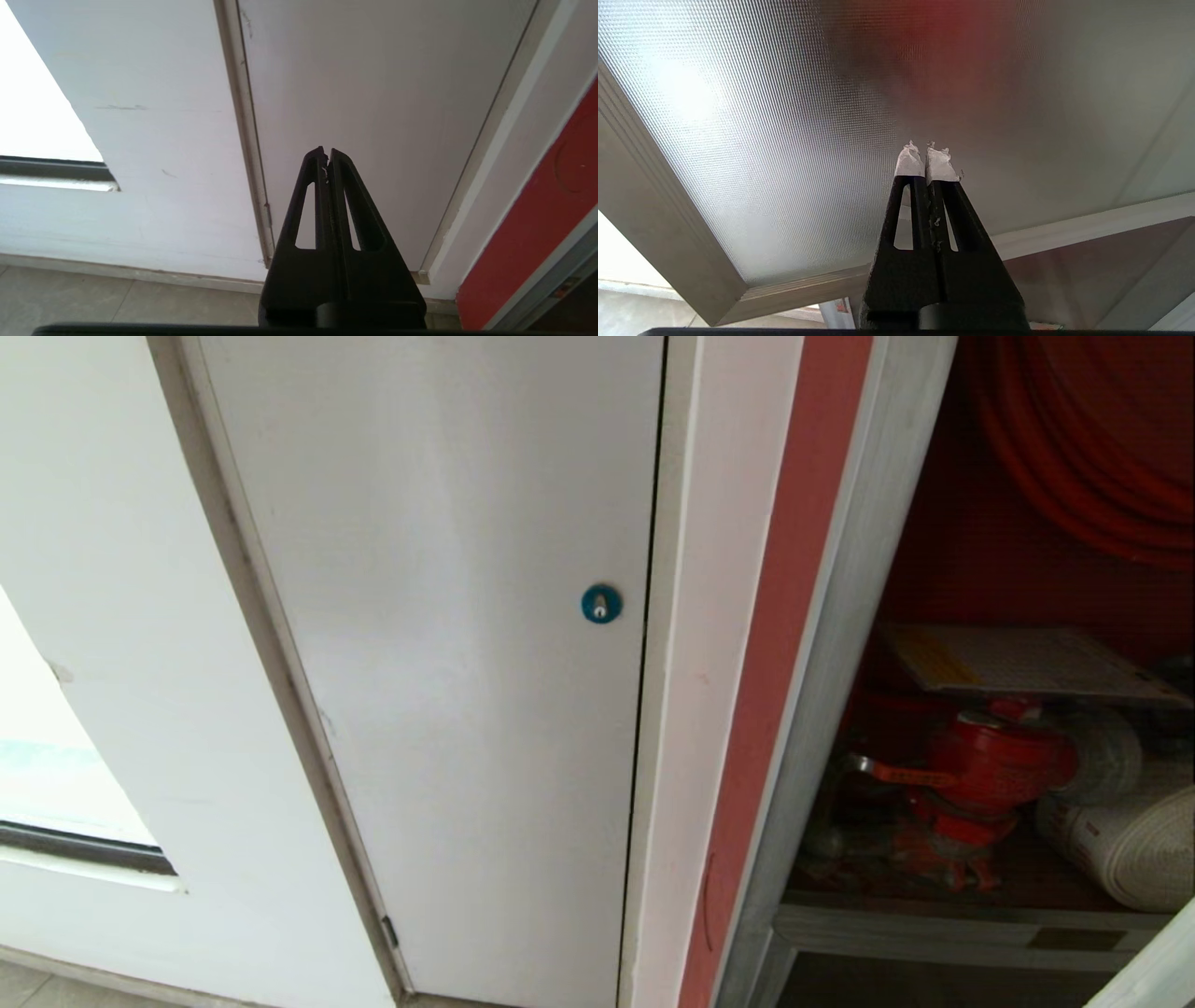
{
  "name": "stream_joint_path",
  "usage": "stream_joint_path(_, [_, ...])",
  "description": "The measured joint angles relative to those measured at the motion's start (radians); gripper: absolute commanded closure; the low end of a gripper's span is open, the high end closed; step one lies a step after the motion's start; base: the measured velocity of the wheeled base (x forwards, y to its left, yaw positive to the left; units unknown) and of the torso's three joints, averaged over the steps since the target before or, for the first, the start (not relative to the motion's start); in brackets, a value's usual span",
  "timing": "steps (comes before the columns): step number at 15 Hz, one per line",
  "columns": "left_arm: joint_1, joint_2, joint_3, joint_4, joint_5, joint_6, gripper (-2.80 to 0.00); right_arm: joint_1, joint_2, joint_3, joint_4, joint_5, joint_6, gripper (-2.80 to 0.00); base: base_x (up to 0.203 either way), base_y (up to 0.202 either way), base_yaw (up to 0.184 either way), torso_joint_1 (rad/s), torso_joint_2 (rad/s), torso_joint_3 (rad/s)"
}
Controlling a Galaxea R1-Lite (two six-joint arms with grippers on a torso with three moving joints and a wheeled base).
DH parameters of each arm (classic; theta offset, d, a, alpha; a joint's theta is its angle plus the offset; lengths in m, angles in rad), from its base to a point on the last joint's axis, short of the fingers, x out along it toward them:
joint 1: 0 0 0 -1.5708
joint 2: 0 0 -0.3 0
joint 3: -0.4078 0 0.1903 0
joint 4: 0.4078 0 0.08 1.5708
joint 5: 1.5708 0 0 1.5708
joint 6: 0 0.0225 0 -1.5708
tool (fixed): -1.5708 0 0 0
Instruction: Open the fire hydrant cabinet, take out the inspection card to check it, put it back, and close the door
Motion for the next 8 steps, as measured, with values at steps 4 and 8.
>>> stream_joint_path(4, [0.000, 0.000, 0.000, 0.001, 0.000, 0.000, 0.00, 0.000, 0.000, 0.000, 0.000, 0.000, 0.000, 0.00, 0.000, 0.000, 0.000, 0.000, 0.00, 0.000])
stream_joint_path(8, [0.000, 0.000, 0.000, 0.000, 0.000, 0.000, 0.00, 0.000, 0.000, 0.000, 0.000, 0.000, -0.001, 0.00, 0.000, 0.000, 0.000, 0.000, 0.00, 0.000])
